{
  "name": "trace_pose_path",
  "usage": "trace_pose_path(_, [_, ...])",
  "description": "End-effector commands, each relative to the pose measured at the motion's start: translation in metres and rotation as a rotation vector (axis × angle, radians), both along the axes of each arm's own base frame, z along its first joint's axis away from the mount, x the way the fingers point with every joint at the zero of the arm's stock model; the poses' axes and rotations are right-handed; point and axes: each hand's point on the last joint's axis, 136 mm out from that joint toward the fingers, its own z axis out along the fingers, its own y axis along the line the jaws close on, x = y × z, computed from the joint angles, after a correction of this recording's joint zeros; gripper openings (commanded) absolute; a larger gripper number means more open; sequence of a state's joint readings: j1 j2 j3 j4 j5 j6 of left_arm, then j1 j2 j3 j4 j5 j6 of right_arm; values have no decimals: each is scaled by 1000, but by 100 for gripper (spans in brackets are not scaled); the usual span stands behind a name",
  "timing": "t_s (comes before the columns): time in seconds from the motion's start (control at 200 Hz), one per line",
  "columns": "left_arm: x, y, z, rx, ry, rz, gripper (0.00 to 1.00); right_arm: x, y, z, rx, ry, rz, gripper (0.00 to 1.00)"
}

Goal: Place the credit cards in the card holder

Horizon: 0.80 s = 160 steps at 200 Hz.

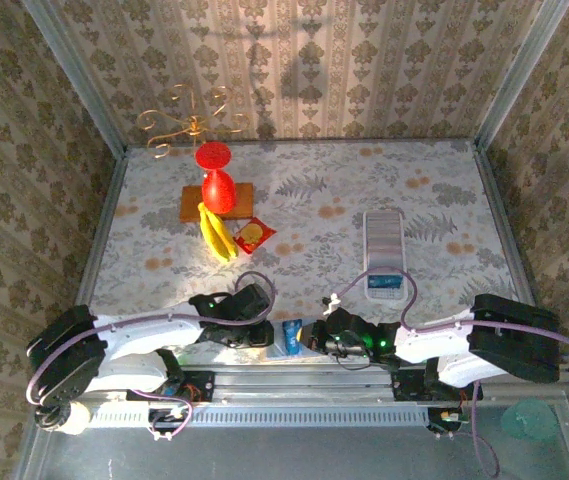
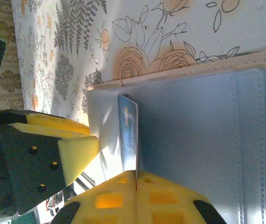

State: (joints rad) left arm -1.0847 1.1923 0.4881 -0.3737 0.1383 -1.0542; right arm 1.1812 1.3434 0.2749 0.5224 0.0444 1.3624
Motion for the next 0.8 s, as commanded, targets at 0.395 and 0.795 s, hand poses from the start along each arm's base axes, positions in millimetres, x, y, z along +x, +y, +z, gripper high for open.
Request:
trace_pose_path(0.395, [-13, 29, -19, 98, 47, 2, 29, -8, 5, -12, -35, 48, 29, 0])
trace_pose_path(0.795, [-13, 27, -19, 86, 46, 6, 29, -13, 11, -16, -37, 66, 61, 0])
